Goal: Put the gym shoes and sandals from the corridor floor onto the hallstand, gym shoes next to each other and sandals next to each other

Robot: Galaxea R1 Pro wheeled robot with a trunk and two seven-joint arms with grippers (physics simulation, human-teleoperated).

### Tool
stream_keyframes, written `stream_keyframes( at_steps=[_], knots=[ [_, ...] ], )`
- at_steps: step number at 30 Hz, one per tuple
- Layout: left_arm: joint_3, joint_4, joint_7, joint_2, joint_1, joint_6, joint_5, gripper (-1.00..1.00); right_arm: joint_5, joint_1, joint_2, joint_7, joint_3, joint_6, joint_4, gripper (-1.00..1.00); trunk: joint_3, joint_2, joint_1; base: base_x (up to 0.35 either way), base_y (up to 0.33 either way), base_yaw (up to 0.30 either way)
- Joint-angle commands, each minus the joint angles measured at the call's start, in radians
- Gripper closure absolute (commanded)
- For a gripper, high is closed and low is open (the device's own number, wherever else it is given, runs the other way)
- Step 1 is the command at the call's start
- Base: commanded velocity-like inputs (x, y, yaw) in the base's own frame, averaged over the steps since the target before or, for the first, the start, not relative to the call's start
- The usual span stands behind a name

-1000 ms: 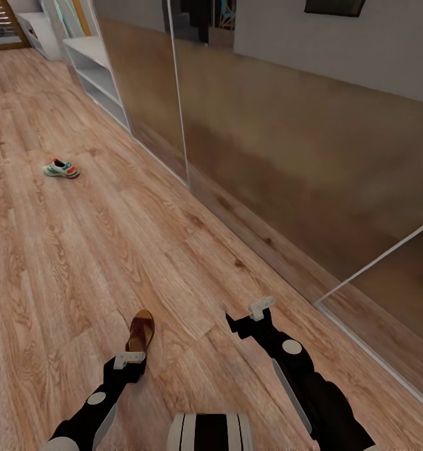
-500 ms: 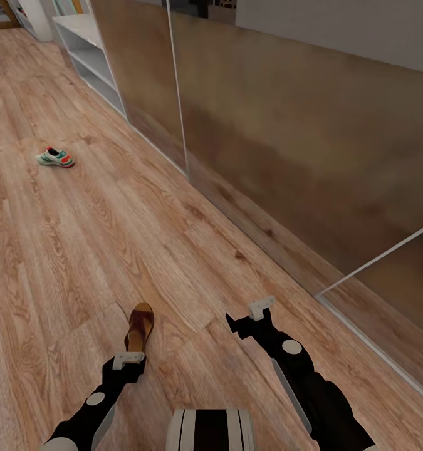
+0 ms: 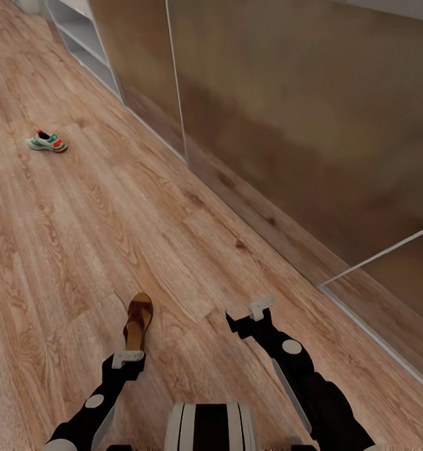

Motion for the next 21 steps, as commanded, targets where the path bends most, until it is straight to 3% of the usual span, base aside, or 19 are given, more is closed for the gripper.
stream_keyframes(
  at_steps=[1,9,14,21],
  knots=[
    [0.008,0.001,-0.005,-0.001,-0.001,-0.004,-0.009,-1.00,0.000,0.000,0.000,0.002,0.000,0.005,-0.001,-1.00,-0.006,0.000,0.000,0.000,0.000,0.000],
    [0.007,0.002,-0.005,-0.001,-0.001,-0.006,-0.009,-1.00,0.000,0.000,0.000,0.002,0.000,0.006,0.000,-1.00,-0.013,-0.001,0.001,0.000,0.000,0.000],
    [0.007,0.002,-0.005,-0.001,0.001,-0.006,-0.009,-1.00,0.000,0.000,-0.001,0.002,0.000,0.006,0.000,-1.00,-0.033,-0.002,0.003,0.000,0.000,0.000],
    [0.004,0.002,-0.005,-0.001,0.002,-0.008,-0.008,-1.00,0.000,0.000,0.000,0.002,0.000,0.006,0.000,-1.00,-0.033,-0.002,0.003,0.000,0.000,0.000]
  ],
)
